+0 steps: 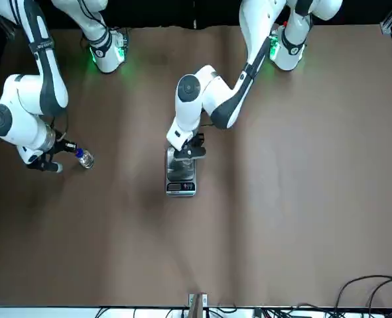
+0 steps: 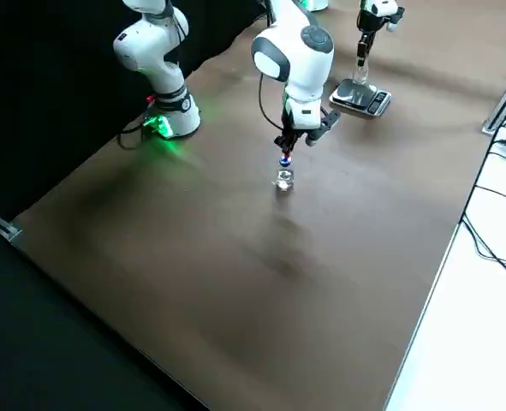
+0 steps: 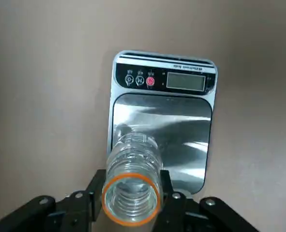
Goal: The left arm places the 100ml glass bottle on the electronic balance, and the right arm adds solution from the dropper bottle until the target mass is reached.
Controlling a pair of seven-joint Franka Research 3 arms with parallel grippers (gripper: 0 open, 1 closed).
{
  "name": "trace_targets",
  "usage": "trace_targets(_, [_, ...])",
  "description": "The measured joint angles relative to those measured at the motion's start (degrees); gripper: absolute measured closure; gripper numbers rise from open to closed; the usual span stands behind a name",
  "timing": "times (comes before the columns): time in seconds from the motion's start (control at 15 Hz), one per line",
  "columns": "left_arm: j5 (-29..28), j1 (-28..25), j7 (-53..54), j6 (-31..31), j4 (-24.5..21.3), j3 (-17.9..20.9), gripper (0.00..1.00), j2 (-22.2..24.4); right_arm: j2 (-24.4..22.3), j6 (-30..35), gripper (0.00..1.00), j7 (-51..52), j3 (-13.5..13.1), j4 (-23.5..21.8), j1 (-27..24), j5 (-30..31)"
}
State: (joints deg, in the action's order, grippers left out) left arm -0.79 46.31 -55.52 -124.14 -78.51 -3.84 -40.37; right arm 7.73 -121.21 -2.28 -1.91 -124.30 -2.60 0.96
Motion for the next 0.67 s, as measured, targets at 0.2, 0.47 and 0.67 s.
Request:
trace_targets(0.2, [0.0, 1.53, 0.02, -1.41, 0.02, 1.12, 0.51, -0.85, 0.0, 0.05, 0.84, 0.0, 0.0, 0.22, 0.0, 0.0])
trace_targets(0.47, [0.0, 2.93, 0.02, -3.73, 0.09, 2.17, 0.51, -1.74, 0.0, 0.07, 0.84, 0.0, 0.0, 0.38, 0.0, 0.0])
trace_targets(0.67, [0.0, 2.99, 0.03, -4.1, 0.1, 2.26, 0.51, -2.02, 0.0, 0.72, 0.84, 0.0, 0.0, 0.72, 0.0, 0.0])
